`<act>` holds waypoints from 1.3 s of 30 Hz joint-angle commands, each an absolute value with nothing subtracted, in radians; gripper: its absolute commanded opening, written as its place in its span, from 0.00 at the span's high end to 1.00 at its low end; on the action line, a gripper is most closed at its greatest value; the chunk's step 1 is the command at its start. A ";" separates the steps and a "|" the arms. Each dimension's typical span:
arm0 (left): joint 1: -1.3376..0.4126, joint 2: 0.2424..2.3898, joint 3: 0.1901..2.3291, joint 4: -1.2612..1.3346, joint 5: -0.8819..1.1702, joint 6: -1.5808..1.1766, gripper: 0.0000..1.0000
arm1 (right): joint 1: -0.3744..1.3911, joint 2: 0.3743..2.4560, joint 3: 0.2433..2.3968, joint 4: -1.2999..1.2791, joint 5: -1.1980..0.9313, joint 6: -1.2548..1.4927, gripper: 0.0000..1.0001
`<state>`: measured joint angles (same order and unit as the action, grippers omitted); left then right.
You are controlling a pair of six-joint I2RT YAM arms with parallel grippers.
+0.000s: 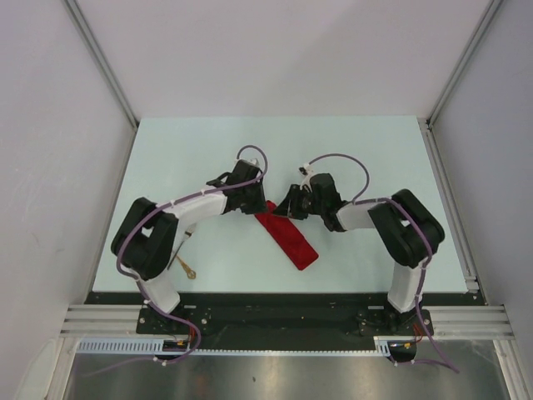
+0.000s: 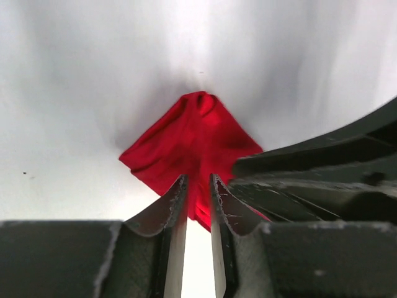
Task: Fold the napkin into a case and place the utensils inside
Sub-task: Stuff the top corner of the smaller-rectangle-folded napkin into the folded napkin.
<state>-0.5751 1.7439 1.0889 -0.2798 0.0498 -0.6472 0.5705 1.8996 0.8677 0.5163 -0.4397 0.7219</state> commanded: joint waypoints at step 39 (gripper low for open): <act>-0.545 1.902 1.134 -0.203 0.229 -0.637 0.84 | 0.707 1.466 0.446 0.331 -0.238 0.568 0.70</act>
<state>-0.5507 1.8671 1.1091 -0.2333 0.1970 -0.6655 0.6838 1.4555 0.4603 0.3088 -0.2771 0.5865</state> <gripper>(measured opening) 0.173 0.298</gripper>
